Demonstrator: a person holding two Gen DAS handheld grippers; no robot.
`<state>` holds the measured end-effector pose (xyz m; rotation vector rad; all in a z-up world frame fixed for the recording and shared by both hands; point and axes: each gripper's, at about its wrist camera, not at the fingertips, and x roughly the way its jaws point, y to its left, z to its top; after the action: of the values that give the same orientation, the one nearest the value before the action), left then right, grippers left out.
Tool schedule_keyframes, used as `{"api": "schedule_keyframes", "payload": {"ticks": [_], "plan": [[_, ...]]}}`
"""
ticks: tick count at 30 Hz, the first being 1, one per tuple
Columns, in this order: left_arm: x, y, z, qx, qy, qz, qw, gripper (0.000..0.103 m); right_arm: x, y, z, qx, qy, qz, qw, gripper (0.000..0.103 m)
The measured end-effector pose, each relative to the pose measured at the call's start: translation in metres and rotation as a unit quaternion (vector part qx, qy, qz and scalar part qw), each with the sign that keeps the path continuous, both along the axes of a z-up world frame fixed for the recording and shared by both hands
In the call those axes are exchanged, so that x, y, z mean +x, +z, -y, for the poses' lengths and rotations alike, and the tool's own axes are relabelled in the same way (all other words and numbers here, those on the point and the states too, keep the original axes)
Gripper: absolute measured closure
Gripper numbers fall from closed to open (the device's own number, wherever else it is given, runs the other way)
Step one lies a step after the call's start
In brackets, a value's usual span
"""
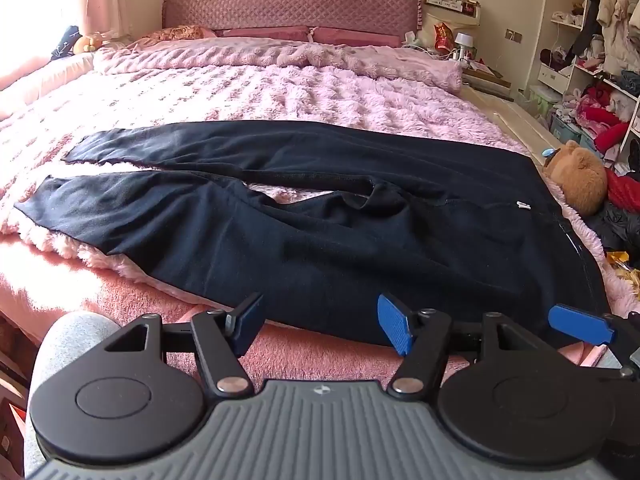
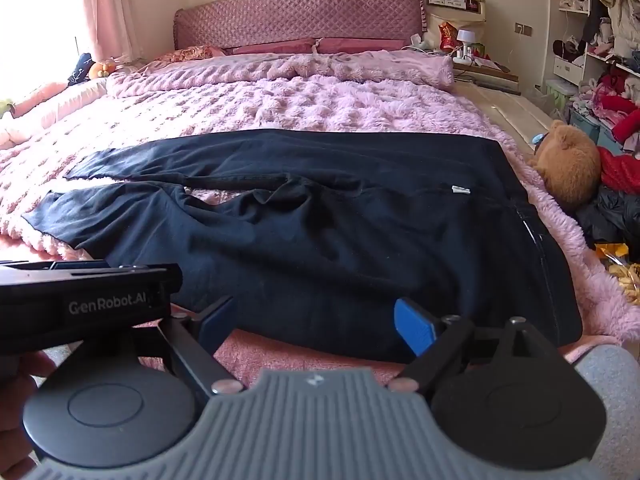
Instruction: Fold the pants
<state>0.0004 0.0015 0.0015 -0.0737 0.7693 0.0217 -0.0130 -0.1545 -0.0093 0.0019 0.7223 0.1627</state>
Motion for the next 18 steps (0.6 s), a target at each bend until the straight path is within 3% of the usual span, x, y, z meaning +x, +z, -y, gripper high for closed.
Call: {"api": "schedule_keyframes", "payload": {"ticks": [18], "plan": [[0.008, -0.021, 0.009, 0.007, -0.013, -0.023, 0.9996, 0.028, 0.008, -0.018, -0.001, -0.006, -0.008, -0.042, 0.999, 0.021]]}}
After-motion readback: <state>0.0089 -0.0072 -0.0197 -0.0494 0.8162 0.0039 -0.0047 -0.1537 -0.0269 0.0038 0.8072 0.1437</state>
